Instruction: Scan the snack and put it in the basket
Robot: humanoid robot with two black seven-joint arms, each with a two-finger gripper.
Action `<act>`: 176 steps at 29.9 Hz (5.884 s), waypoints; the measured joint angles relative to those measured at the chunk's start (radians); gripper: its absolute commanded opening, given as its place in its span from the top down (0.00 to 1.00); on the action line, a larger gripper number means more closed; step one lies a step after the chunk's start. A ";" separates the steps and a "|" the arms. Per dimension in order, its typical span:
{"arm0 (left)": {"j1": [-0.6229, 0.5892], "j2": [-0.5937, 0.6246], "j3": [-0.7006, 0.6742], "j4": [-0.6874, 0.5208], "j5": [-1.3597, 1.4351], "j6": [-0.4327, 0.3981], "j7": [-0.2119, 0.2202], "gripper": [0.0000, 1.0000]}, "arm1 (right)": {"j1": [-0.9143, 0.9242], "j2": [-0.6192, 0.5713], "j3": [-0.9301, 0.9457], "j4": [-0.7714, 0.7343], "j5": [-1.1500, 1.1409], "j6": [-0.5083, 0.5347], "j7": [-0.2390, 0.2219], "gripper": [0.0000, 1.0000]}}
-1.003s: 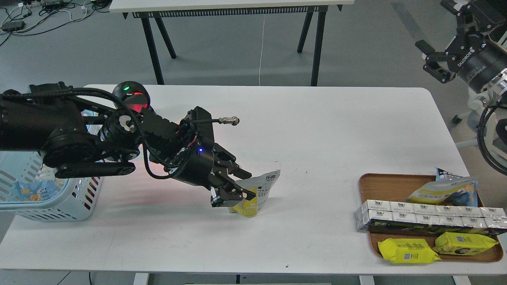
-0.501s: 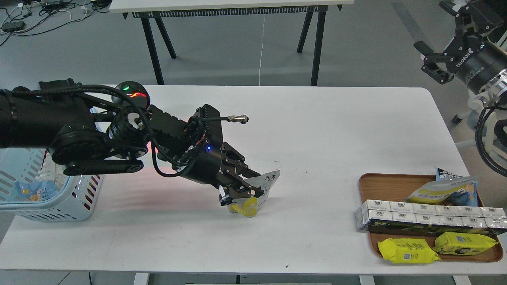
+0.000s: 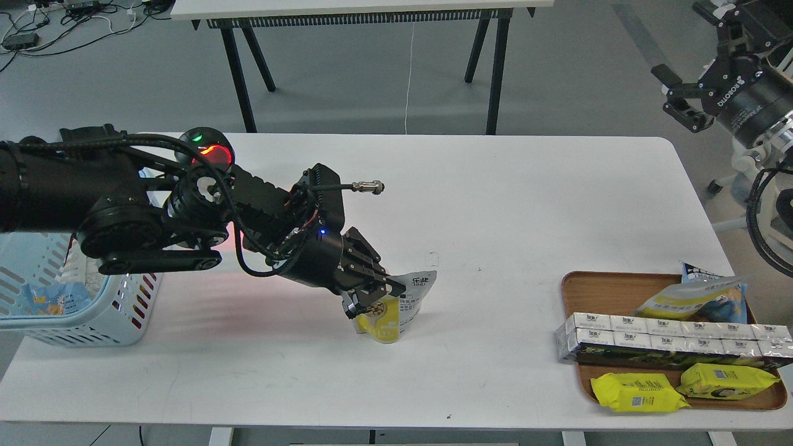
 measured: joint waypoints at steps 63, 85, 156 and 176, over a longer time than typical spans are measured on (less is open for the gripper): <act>-0.042 0.437 -0.056 0.223 0.116 -0.021 0.000 0.98 | -0.002 -0.012 0.039 0.008 0.001 0.000 0.000 0.00; -0.128 0.828 -0.331 0.126 0.126 -0.466 0.000 0.97 | -0.008 -0.005 0.043 0.006 0.000 0.000 0.000 0.00; 0.058 1.013 -0.354 0.122 0.170 -0.463 0.000 0.82 | -0.028 -0.012 0.044 0.009 0.000 0.000 0.000 0.00; 0.057 0.773 -0.482 0.119 -0.804 -0.428 0.000 0.12 | -0.015 -0.006 0.055 0.046 -0.001 0.000 0.000 0.00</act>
